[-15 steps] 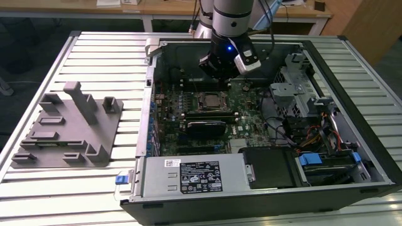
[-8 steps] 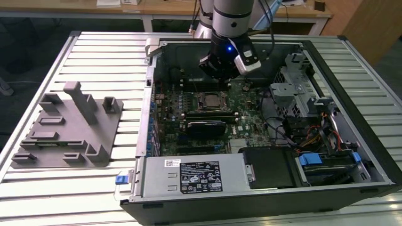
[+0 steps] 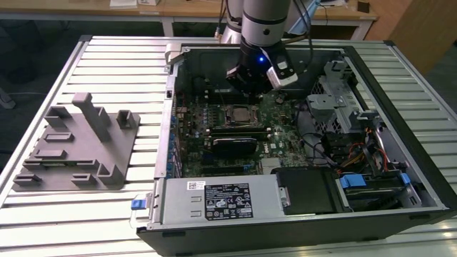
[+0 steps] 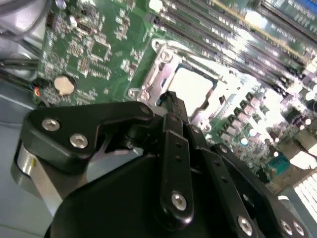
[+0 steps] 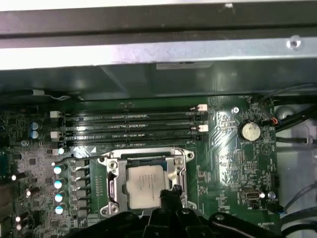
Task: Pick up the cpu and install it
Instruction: 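Close the cpu cover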
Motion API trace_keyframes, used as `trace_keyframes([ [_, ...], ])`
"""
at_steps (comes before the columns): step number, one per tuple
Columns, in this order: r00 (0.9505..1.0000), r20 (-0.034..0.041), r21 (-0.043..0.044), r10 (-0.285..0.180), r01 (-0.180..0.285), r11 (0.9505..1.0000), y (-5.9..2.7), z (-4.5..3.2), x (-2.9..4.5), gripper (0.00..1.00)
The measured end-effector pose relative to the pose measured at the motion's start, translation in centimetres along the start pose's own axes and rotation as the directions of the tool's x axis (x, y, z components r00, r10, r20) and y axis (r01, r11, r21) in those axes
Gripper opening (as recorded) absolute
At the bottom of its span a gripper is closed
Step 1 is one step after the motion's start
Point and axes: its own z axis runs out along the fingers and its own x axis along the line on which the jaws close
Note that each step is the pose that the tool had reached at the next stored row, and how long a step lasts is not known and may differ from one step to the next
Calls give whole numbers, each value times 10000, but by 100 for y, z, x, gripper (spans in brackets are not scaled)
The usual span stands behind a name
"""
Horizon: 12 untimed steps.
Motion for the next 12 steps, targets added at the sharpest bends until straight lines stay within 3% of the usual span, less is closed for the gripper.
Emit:
trace_keyframes([
  [5,10000,-1,1,-2,2,10000,-1,0,1,11],
  [6,10000,0,2,0,0,10000,-4,2,-40,11],
  [12,10000,1,4,-1,1,10000,-23,5,-28,11],
])
